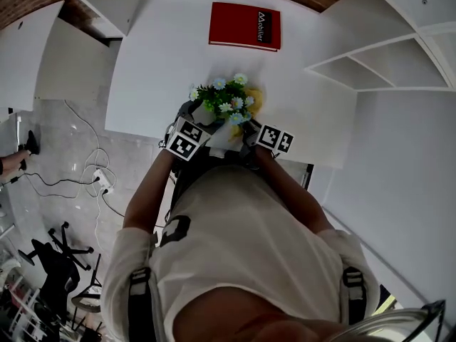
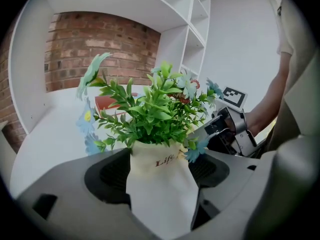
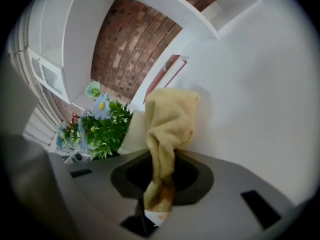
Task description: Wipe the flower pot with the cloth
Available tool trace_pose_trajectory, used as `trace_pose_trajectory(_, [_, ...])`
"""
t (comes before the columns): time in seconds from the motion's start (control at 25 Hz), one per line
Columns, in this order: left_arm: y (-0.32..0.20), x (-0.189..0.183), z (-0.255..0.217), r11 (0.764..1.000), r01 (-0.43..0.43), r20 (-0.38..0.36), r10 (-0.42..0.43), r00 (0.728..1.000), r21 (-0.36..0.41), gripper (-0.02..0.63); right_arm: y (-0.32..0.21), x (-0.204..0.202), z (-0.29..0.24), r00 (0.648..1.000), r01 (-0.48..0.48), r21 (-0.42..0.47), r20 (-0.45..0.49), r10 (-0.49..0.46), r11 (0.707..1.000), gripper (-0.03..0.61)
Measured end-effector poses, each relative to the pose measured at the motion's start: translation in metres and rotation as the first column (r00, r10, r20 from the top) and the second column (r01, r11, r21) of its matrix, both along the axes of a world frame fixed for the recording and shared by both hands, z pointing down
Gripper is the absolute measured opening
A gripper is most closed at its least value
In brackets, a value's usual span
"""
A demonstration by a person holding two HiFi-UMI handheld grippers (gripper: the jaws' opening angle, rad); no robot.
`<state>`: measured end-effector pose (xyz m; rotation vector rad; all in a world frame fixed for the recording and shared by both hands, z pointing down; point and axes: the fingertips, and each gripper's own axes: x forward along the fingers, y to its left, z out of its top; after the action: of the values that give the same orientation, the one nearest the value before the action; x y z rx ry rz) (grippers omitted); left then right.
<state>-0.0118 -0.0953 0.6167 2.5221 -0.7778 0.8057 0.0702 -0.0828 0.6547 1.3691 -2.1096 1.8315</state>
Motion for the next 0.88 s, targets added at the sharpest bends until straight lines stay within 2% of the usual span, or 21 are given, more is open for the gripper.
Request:
trace_pose_trajectory(0.12, [0.002,-0.003,-0.004,1.0,-0.021,0.025,0.022,0.999,-0.012,0.36,0.0,-0.002,0.004,0.999,0.035,-0.05,0.008,-0.035,0.998,0.083])
trace_pose_trajectory(0.24, [0.0,-0.007,-0.005,0.999,-0.036,0.041,0.037,0.998,-0.022,0.36,0.004,0.0,0.004,0.998,0.06,-0.063,0.009,-0.059,0.996,0.083])
trace_pose_trajectory(0.4, [-0.004,-0.004,-0.001,0.999,-0.043,0.053,0.044,0.998,-0.029,0.36,0.007,0.006,0.005,0.999,0.043,-0.064,0.03,-0.042,0.997,0.085])
trace_pose_trajectory(0.48, [0.001,-0.001,-0.002,0.998,-0.05,0.052,0.052,0.997,-0.034,0.36,0.005,0.005,-0.007,0.997,0.028,-0.043,0.076,-0.024,0.999,0.086])
trace_pose_trajectory(0.64, [0.023,0.008,-0.004,0.993,-0.109,0.039,0.111,0.993,-0.055,0.359,-0.008,0.002,-0.057,0.984,0.006,0.074,0.177,-0.019,0.997,0.086])
trace_pose_trajectory(0.72, [0.03,0.009,0.0,0.991,-0.125,0.055,0.127,0.99,-0.04,0.359,-0.012,0.004,-0.071,0.983,0.004,0.109,0.182,-0.024,0.994,0.087])
trace_pose_trajectory(0.8, [0.024,0.002,0.006,0.995,-0.097,0.073,0.097,0.993,-0.012,0.359,-0.013,0.005,-0.073,0.985,0.011,0.118,0.167,-0.031,0.993,0.087])
trace_pose_trajectory(0.88, [0.007,-0.006,0.001,0.998,-0.057,0.055,0.056,0.997,0.012,0.359,-0.01,0.006,-0.069,0.987,0.014,0.107,0.158,-0.031,0.994,0.089])
